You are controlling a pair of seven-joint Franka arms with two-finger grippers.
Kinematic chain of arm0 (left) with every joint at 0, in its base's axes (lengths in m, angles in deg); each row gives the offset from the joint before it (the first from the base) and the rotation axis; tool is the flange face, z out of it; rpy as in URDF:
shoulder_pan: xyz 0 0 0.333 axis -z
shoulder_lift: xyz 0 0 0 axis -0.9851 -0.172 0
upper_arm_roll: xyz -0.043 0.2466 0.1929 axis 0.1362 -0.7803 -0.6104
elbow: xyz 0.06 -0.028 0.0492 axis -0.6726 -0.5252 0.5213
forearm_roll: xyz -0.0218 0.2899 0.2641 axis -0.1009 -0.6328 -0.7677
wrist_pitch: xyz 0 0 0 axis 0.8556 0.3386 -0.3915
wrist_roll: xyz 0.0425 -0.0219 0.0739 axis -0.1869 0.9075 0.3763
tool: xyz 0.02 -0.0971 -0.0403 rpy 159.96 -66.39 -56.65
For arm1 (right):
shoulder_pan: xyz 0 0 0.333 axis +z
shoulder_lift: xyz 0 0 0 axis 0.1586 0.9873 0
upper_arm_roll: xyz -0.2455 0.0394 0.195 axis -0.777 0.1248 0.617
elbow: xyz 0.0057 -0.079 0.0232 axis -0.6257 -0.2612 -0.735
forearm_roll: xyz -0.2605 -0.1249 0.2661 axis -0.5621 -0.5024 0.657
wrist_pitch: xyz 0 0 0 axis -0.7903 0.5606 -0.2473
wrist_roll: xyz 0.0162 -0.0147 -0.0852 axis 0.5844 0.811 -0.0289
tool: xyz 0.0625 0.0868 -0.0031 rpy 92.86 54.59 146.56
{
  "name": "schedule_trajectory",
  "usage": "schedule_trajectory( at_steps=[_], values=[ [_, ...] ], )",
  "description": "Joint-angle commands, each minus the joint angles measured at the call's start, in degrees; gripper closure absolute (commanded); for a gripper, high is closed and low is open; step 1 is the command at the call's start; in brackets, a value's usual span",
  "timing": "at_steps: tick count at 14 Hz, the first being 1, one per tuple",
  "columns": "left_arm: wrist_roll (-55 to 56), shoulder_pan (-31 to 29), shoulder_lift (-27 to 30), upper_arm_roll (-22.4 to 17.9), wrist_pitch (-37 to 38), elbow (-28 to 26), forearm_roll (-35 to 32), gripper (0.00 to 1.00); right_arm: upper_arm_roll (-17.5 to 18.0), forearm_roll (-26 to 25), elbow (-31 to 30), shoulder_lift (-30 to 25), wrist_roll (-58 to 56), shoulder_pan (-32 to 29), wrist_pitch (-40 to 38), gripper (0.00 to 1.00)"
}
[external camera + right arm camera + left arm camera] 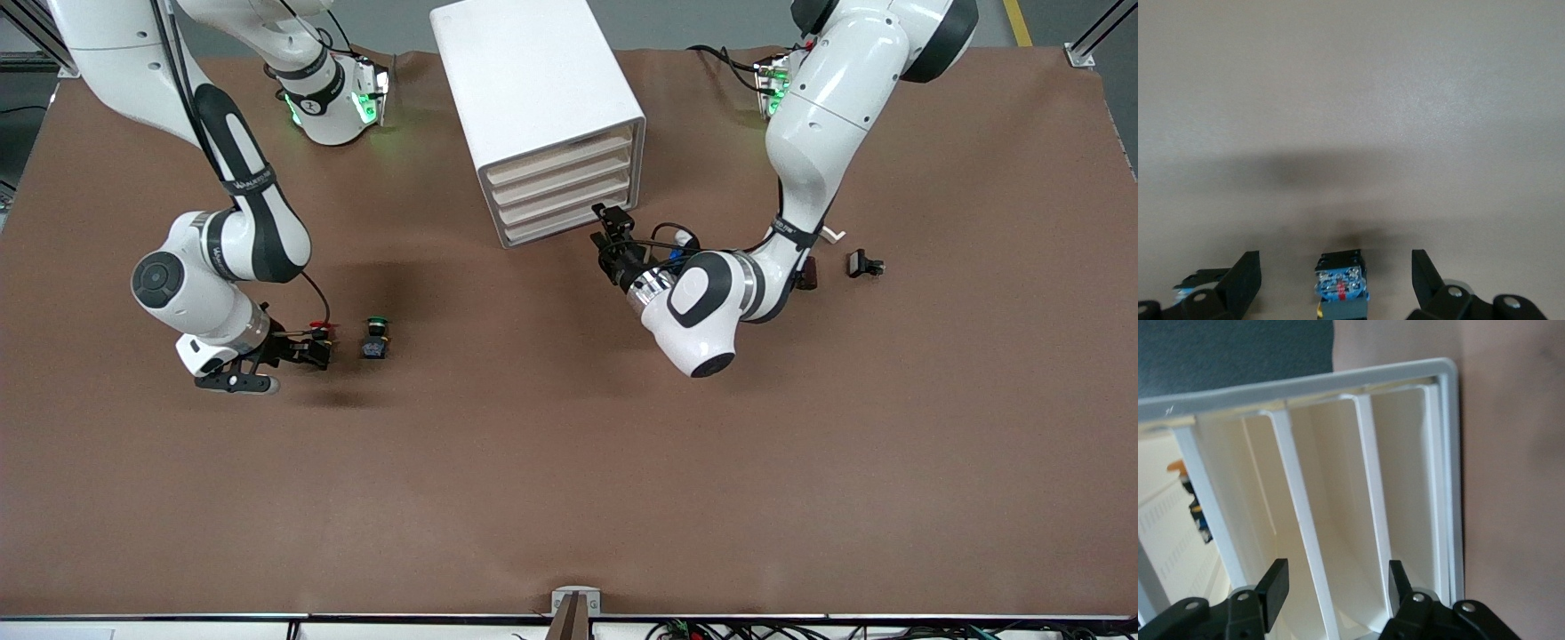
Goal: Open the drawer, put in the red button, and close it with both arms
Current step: 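Grasp the red button with the right gripper while the left gripper grasps drawer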
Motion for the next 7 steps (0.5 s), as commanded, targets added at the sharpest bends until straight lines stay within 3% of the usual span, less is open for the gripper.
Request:
schedule_trajectory(
  at_steps=[1, 7],
  values=[
    [3.95, 0.76, -1.71, -0.44, 1.32, 0.93, 3.36, 0.37, -0.36, 0.7, -2.73, -0.13, -0.93, 0.48, 2.94, 0.0],
    [7.21, 2.09, -1.89, -0.35, 2.2, 0.84, 3.54, 0.44, -0.28, 0.7, -3.87, 0.93, -1.38, 0.65, 3.2, 0.0]
  ],
)
